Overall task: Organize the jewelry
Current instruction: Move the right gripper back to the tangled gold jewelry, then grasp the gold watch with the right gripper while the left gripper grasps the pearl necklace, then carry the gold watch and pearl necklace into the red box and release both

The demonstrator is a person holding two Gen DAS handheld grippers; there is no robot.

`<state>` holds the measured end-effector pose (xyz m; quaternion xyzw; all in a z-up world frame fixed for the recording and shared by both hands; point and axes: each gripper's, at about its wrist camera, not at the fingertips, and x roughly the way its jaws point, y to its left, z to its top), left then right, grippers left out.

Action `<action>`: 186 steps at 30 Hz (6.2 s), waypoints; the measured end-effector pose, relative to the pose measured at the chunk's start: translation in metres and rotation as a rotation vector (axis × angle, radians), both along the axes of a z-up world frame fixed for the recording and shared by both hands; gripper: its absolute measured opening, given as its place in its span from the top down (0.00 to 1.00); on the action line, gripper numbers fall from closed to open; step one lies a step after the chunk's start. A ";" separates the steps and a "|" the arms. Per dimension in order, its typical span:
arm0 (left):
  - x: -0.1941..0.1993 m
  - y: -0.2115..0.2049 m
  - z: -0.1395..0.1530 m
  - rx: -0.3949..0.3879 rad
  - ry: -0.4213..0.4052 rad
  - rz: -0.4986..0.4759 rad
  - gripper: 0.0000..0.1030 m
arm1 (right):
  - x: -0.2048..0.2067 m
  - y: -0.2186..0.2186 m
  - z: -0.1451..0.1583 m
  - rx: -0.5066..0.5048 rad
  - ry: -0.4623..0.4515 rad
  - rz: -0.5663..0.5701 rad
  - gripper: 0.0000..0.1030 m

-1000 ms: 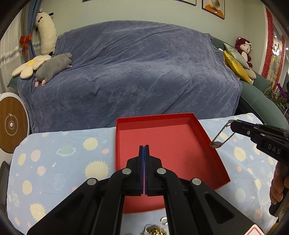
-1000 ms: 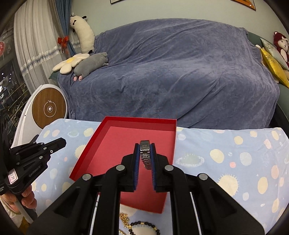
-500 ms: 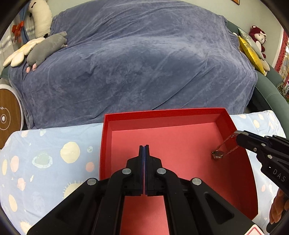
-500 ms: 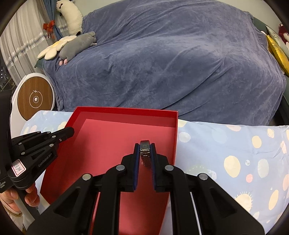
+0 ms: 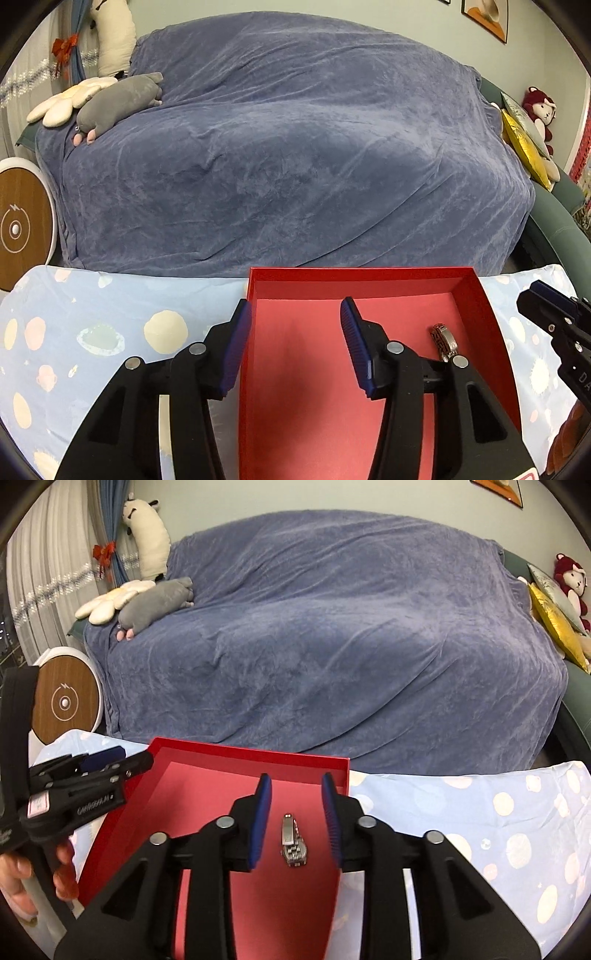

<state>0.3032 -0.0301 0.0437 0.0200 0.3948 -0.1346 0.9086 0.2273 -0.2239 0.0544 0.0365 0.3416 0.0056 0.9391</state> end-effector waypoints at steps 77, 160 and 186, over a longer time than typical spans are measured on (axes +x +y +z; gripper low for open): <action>-0.250 0.091 -0.078 0.042 0.134 -0.050 0.60 | -0.141 0.142 -0.095 0.056 0.230 0.304 0.80; -0.181 0.038 0.017 -0.053 0.009 -0.124 0.96 | -0.148 0.023 -0.093 0.007 0.286 0.113 0.62; -0.121 0.015 0.019 -0.028 0.072 -0.104 0.96 | -0.108 0.023 0.007 -0.015 0.069 0.143 0.93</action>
